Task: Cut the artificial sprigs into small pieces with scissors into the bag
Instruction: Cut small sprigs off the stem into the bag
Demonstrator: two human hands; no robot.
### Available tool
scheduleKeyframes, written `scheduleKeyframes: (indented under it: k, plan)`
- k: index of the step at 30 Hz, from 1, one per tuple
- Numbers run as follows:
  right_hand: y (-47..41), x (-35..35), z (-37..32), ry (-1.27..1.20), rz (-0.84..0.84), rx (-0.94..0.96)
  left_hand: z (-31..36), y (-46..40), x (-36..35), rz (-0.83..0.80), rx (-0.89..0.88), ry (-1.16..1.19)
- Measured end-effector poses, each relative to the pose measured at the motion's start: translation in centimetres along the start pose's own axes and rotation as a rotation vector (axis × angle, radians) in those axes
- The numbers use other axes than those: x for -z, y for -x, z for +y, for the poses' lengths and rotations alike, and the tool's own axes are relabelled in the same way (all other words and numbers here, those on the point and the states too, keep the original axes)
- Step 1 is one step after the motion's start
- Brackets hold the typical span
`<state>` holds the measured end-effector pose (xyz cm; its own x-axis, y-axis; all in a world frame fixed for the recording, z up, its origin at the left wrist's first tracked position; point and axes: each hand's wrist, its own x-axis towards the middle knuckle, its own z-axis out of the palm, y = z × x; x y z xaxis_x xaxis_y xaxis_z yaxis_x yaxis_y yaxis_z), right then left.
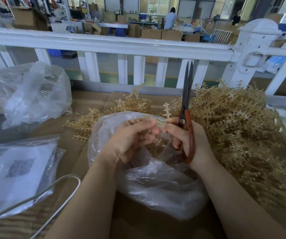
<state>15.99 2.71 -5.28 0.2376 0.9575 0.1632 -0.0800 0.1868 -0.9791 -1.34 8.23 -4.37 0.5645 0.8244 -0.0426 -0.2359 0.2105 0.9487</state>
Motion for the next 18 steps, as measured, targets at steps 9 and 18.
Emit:
scheduleKeyframes:
  k: [9, 18]
  plan:
    - [-0.11, -0.53, -0.08, 0.089, 0.072, 0.039, -0.18, 0.09, -0.33, -0.013, -0.03, -0.064]
    - [-0.1, -0.4, -0.1, 0.055, 0.003, 0.019, -0.22, -0.34, -0.18, 0.038, -0.136, -0.008]
